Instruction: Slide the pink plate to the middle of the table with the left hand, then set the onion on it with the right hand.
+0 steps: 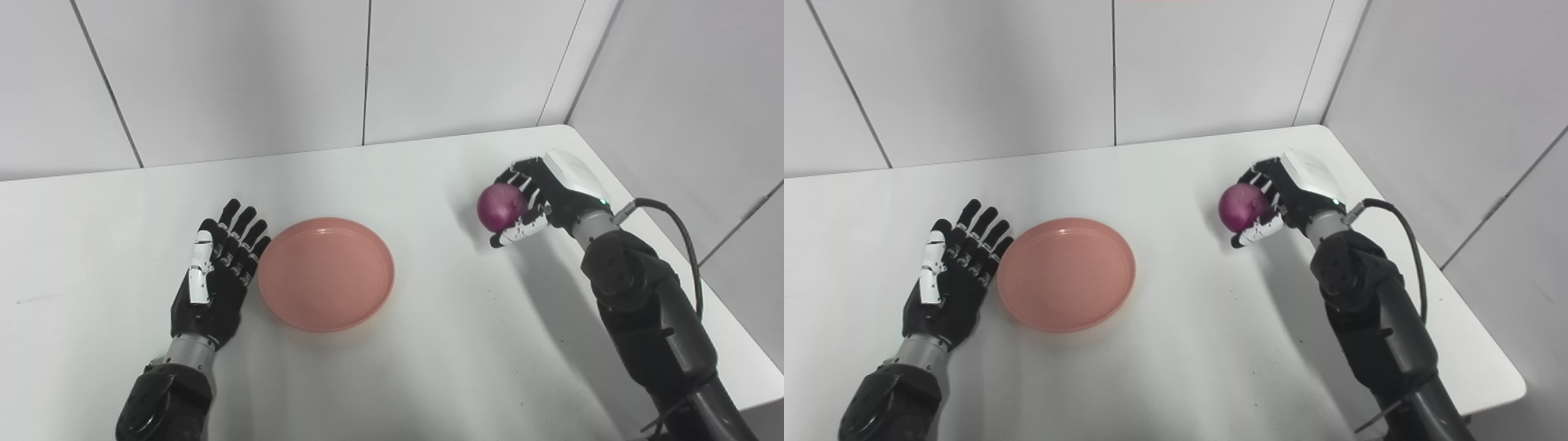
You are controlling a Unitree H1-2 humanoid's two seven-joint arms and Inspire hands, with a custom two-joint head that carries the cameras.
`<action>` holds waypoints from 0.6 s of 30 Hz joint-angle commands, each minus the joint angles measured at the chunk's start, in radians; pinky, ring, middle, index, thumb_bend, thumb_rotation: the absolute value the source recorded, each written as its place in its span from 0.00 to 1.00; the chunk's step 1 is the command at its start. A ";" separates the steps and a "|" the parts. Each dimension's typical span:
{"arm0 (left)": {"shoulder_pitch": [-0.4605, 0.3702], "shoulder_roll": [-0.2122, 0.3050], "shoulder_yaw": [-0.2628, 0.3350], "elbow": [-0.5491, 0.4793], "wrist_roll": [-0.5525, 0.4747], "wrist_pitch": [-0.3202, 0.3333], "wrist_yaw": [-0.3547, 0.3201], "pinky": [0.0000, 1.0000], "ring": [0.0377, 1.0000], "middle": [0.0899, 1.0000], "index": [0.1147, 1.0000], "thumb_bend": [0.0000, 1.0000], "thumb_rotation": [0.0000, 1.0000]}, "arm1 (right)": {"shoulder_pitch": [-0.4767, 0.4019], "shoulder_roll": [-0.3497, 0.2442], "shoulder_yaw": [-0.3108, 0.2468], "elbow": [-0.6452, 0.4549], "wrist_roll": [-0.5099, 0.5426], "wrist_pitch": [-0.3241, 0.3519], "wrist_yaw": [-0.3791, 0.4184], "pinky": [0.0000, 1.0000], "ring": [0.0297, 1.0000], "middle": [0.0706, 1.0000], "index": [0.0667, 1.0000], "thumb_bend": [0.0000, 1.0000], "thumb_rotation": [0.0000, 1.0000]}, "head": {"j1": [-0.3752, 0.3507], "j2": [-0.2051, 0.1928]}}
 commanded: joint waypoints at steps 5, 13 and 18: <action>0.028 -0.010 -0.015 0.019 0.023 0.056 0.034 0.95 0.95 0.96 0.96 0.45 1.00 | -0.066 0.000 0.023 -0.046 -0.015 -0.012 -0.017 0.30 0.37 0.43 0.45 0.51 0.13 | 0.023 -0.001; 0.030 -0.023 -0.027 0.014 0.029 0.053 0.051 0.94 0.95 0.96 0.96 0.46 1.00 | -0.122 0.056 0.103 -0.047 -0.033 -0.019 -0.024 0.34 0.42 0.46 0.45 0.52 0.13 | 0.070 0.003; 0.028 -0.036 -0.033 0.011 0.030 0.055 0.062 0.93 0.95 0.96 0.95 0.45 1.00 | -0.159 0.105 0.163 -0.039 -0.045 -0.025 -0.019 0.31 0.38 0.45 0.45 0.52 0.13 | 0.122 0.008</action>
